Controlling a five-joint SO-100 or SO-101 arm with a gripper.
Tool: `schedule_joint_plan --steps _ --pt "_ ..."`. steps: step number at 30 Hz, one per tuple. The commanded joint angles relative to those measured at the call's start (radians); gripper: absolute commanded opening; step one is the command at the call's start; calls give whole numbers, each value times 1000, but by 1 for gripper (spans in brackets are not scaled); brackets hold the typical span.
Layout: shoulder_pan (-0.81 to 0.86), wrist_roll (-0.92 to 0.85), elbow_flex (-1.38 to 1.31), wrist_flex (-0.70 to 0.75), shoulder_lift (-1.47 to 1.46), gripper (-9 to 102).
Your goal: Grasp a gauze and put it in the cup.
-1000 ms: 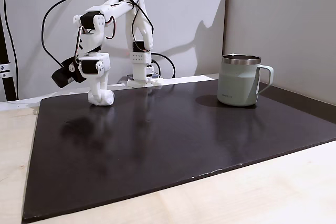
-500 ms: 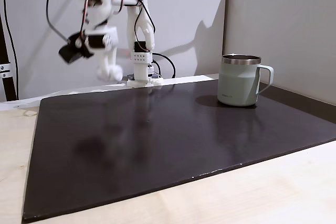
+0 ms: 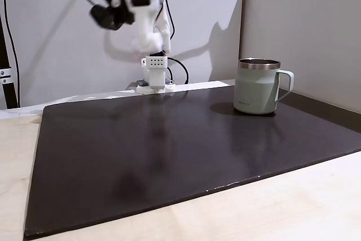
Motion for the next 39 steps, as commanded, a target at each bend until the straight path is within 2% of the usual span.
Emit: schedule_joint_plan --steps 1,10,18,34,35,39 --pt "-153 38 -173 5 -38 0" --pt "-540 58 -413 6 -192 0" --pt "-792 46 -511 6 -327 0" --pt "-887 14 -514 6 -423 1" --pt "-890 12 -509 6 -426 3" --pt "-899 -2 -492 6 -428 21"
